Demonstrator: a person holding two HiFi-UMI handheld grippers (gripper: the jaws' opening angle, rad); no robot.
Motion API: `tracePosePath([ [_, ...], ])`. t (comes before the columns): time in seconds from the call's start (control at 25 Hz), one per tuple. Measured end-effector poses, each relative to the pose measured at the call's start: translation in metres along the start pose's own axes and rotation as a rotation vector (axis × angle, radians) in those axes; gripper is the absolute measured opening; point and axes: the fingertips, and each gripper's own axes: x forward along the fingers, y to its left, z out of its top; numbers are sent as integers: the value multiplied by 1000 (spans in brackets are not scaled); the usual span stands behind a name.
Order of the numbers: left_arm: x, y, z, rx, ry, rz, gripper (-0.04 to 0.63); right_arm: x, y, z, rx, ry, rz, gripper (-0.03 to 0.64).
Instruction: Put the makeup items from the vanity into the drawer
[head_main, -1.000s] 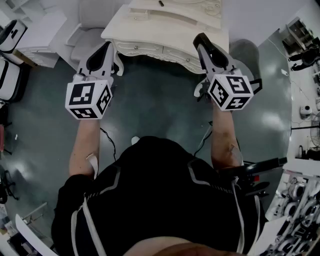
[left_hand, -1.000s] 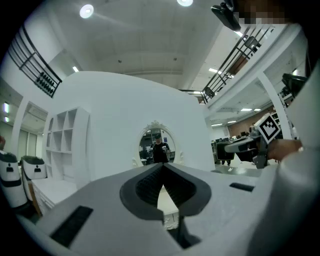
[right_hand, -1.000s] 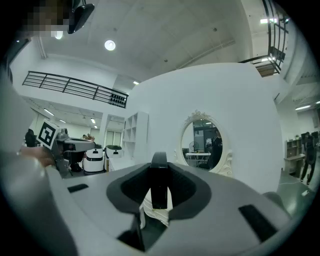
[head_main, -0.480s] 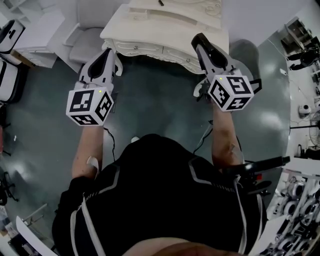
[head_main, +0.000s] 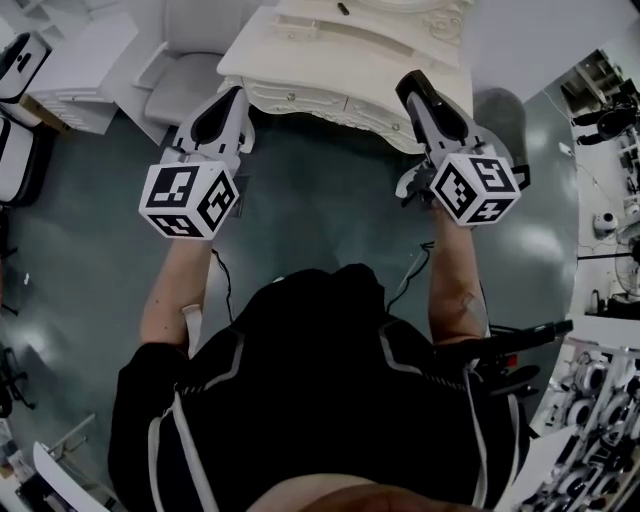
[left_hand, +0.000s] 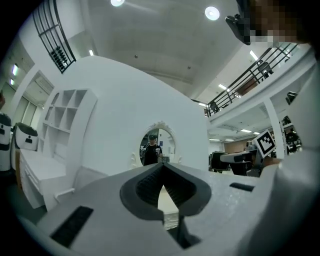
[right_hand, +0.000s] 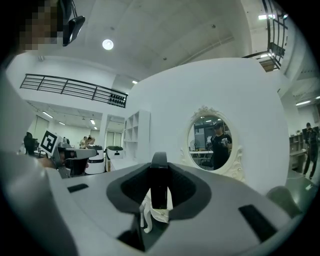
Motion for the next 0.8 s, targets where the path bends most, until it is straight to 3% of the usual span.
tracePosePath([
  [0.2,12,12,-13,53,49,-31,2,25,7,-6,11,15,0,98],
  [0.32,25,18,-17,25,42,-44,2,45,4,-8,-5,26,12,98],
  [0.56,61,46,-28,-14,59,7,2,92,-18,-17,-10,33,46,98],
  [0.8,122,68,-37,18,69,48,2,147,-62,-25,9,45,91,98],
])
